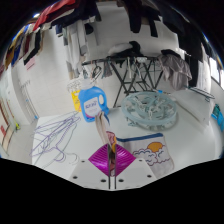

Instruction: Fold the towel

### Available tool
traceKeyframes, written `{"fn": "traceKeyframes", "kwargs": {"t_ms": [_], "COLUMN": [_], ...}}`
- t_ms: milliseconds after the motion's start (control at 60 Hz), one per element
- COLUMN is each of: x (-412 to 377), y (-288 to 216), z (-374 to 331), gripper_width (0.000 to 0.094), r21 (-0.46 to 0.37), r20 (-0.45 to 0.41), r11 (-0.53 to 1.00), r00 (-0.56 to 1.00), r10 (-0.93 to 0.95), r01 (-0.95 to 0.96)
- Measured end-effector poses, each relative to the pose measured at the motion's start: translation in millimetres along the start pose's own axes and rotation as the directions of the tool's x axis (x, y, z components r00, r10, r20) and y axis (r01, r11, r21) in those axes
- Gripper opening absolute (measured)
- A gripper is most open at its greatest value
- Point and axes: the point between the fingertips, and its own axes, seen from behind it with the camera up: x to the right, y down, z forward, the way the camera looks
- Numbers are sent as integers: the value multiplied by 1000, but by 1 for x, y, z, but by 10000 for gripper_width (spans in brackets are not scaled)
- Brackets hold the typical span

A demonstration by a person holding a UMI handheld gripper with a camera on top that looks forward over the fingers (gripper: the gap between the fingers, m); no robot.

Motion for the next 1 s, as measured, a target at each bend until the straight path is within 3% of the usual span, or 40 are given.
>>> {"fn": "traceKeyframes", "kwargs": {"t_ms": [150, 367, 400, 433, 450, 483, 517, 567, 783, 1000], "x": [91, 172, 176, 181, 184, 188, 190, 187, 191, 215], "y": [-15, 26, 31, 35, 37, 39, 33, 21, -14, -25], "z": [-6, 18, 22, 22, 21, 17, 0, -30, -225, -335], "gripper_width": [54, 84, 196, 439, 641, 839, 798, 852, 854, 847], "r21": [26, -41, -57, -70, -80, -95, -95, -79, -63, -18], "r20": [-113, -214, -215, -224, -230, -234, -232, -205, -122, -155], "r11": [999, 996, 994, 991, 990, 986, 983, 982, 978, 991], "r00": [993, 973, 971, 967, 964, 959, 957, 962, 971, 979], "r10": [-19, -83, -103, -123, -135, -157, -173, -182, -204, -135], "r01": [22, 76, 93, 110, 119, 139, 155, 169, 197, 134]}}
